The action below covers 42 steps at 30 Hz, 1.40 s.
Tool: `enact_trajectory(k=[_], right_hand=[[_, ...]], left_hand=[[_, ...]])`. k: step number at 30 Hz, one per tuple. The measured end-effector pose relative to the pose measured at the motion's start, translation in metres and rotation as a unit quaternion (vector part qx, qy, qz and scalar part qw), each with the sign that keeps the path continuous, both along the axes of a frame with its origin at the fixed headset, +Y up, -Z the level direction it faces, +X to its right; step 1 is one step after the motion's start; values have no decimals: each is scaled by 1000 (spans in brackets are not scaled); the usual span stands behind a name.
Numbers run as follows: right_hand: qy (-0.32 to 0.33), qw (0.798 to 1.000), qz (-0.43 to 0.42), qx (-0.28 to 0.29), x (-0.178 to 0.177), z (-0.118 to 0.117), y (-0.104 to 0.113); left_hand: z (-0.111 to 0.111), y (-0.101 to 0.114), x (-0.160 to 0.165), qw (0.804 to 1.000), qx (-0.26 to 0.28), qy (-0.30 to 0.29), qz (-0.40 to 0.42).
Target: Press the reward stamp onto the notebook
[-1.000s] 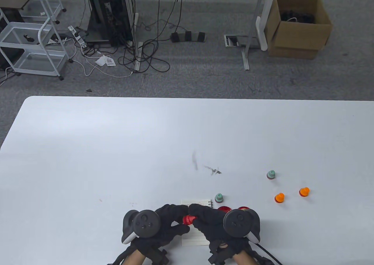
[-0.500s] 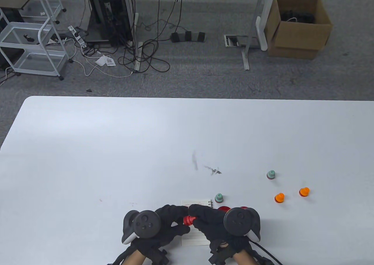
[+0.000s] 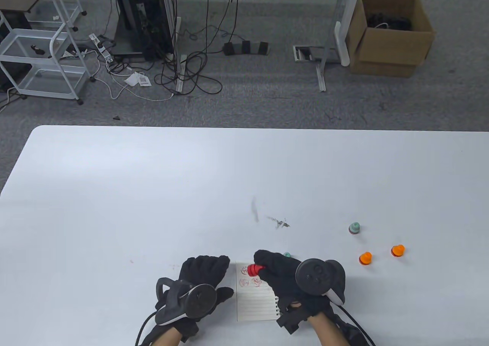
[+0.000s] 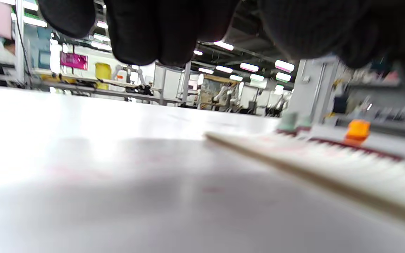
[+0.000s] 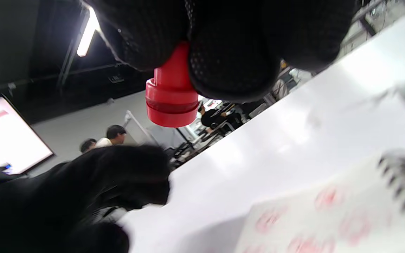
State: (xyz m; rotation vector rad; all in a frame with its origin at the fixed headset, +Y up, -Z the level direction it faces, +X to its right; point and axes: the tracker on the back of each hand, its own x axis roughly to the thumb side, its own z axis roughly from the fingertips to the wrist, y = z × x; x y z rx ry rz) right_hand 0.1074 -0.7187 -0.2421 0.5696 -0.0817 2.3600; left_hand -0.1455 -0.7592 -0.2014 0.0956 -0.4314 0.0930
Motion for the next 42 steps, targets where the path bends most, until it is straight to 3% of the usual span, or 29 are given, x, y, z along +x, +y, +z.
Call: enact_trajectory(k=[4,8,16,28,42], right_hand=[[-5,995,96,-26,-16,-26,14],[-6,981,191,-23,-40,-49,18],[-30,948,313,-49,-84,-90,-1],[-34,935,345,-72,-105,-114,-19],[-28,935,345,-81,-103,-115,-24]], left_hand=[[1,11,-6,997,28,24,-64],[0,15,-16,998,33,34,-30],[-10,8,-25,998,4,54,-37],[-13,8,-29,998,-3,58,-20],[-14,5,-30,997,-22,62,-32]])
